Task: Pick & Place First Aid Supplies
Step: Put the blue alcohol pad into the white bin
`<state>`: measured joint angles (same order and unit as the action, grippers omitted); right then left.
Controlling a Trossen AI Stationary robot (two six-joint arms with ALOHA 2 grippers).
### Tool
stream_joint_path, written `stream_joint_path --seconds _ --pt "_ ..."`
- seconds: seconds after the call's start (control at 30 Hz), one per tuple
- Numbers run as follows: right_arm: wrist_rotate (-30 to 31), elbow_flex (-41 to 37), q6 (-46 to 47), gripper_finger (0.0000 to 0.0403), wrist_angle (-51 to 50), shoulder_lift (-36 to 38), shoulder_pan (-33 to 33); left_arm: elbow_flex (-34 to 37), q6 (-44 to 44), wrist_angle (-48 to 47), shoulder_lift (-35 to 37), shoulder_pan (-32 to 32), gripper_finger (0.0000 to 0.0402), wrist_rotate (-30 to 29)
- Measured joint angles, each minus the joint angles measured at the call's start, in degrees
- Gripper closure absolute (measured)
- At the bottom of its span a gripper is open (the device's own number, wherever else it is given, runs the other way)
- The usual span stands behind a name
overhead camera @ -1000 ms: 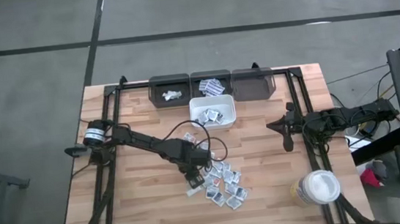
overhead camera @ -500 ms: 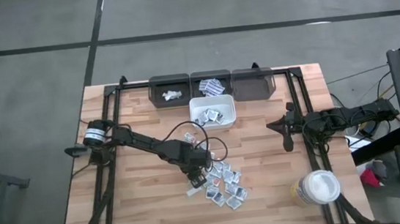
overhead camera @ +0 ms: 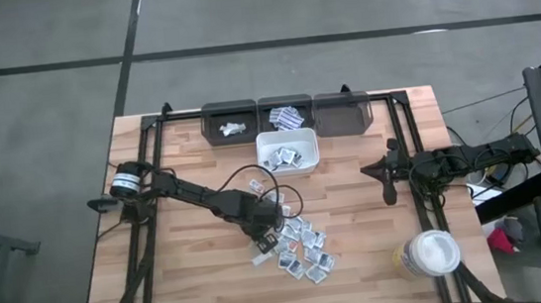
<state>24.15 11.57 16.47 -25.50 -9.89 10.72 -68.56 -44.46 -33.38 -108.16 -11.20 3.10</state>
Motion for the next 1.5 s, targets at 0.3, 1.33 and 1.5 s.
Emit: stream_joint_path --seconds 0.3,1.33,1.5 --pt "0.0 0.0 0.0 0.0385 0.0 0.0 0.0 -2.4 4.4 0.3 -0.2 0.0 0.0401 0.8" --pt "-0.1 0.0 0.0 0.0385 0.0 0.0 0.0 -19.0 32.1 -5.8 7.5 3.6 0.0401 -27.8" --pt "-0.1 0.0 -0.1 0.0385 0.0 0.0 0.0 -19.6 43.5 11.1 7.6 7.3 0.0401 -35.6"
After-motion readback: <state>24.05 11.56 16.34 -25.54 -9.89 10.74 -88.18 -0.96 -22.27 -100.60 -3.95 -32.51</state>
